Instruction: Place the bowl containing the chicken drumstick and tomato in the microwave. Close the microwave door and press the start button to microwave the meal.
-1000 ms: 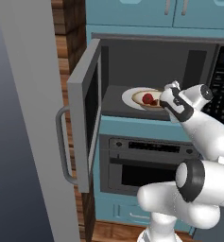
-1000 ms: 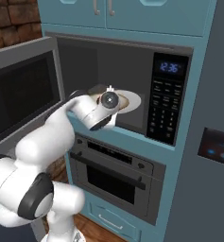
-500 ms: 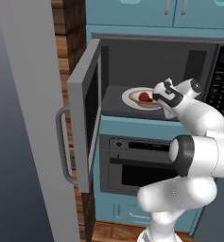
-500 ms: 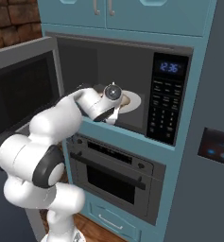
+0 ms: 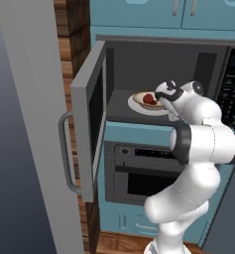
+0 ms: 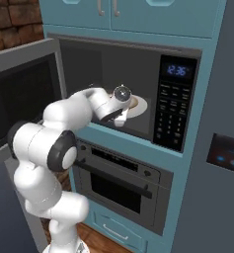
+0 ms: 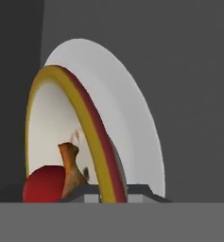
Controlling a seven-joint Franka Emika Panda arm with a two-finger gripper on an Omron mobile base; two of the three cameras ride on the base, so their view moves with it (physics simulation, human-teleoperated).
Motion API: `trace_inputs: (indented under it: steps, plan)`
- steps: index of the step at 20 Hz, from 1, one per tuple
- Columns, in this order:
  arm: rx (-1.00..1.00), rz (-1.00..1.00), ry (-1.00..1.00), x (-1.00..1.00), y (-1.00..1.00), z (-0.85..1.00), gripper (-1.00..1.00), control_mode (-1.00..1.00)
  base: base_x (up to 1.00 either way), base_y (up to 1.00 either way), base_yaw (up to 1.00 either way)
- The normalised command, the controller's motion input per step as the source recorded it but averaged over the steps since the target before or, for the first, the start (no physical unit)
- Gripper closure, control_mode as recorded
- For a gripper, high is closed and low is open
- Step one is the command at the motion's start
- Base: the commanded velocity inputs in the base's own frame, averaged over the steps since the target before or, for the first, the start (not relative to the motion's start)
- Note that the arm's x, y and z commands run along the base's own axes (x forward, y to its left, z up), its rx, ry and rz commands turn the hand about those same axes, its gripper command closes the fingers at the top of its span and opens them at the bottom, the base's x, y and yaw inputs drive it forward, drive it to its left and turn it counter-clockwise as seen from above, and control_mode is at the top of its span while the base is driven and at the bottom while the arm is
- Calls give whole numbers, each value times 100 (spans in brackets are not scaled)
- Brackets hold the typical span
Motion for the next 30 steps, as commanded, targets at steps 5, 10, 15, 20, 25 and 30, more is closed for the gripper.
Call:
trace_inputs:
  steps: [5, 10, 15, 20, 25, 30]
  plan:
    - [0, 0, 0, 51, -3, -21, -100, -100, 0, 0, 0]
    - [0, 0, 0, 16, -3, -4, -100, -100, 0, 0, 0]
    - [0, 0, -5, -52, -6, 33, -100, -100, 0, 0, 0]
    - [-2, 3, -5, -97, -1, 53, -100, -100, 0, 0, 0]
    - [-21, 19, -1, -98, 4, 63, -100, -100, 0, 0, 0]
    - [-39, 26, -1, -93, 15, 82, -100, -100, 0, 0, 0]
